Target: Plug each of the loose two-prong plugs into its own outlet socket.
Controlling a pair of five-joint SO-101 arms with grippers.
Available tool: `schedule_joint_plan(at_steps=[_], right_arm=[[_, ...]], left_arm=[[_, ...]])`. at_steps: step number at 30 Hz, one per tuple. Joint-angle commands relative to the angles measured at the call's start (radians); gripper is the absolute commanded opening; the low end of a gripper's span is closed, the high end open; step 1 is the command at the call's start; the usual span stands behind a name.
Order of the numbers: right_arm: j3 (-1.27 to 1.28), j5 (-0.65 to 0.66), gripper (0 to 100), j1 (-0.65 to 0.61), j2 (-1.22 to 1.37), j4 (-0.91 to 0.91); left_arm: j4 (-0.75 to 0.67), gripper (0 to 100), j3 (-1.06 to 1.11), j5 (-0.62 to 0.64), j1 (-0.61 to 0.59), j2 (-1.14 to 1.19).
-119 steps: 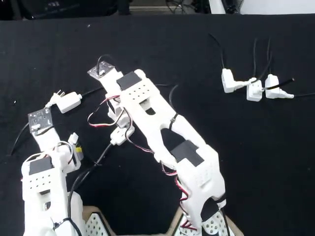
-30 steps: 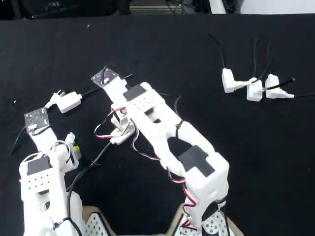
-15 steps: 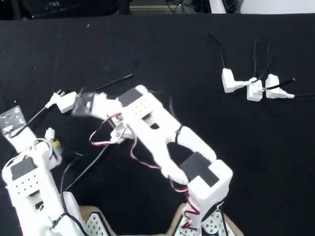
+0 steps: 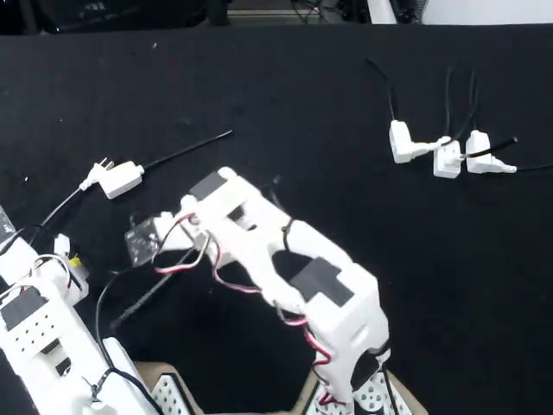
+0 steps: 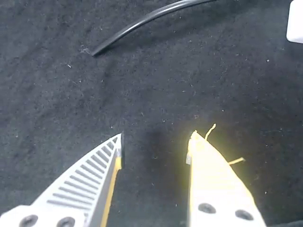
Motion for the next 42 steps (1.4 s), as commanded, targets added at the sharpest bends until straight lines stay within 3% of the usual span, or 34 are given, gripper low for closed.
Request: schedule_joint_plan(at_steps=[1,2,3,9,13,16,21,26,35,42], right_arm=[[-0.056,-0.137,3.9,0.061,-0.008,-0.049],[-0.067,-0.198,0.3,0.078,-0.008,-0.061],[-0.076,-0.267,3.9,0.103,-0.01,-0.064],[-0.11,-0.64,1.0,0.288,-0.156,0.066],[-0.111,-0.916,1.1,0.465,-0.285,0.181],[-0.111,-1.043,1.1,0.624,-0.351,0.201],[-0.159,-1.135,1.5,0.766,-0.357,0.193],[-0.283,-1.2,1.5,0.855,-0.205,0.193],[-0.587,-1.198,1.8,0.859,0.17,0.207],[-0.88,-1.189,26.7,0.815,0.326,0.385]], left_arm=[[0.008,22,-0.038,-0.006,-0.001,-0.009],[0.006,22,-0.039,-0.005,0.001,-0.009],[0.006,22,-0.039,-0.005,0.007,-0.009],[0.006,22,-0.028,-0.005,0.081,-0.009],[0.006,22,-0.039,-0.005,0.168,-0.009],[0.006,22,-0.039,-0.005,0.26,-0.009],[0.005,22,-0.01,0.003,0.383,-0.009],[0.0,22,0.033,0.003,0.44,-0.009],[0.006,22,0.038,0.003,0.433,-0.009],[0.006,22,0.045,0.003,0.433,-0.009]])
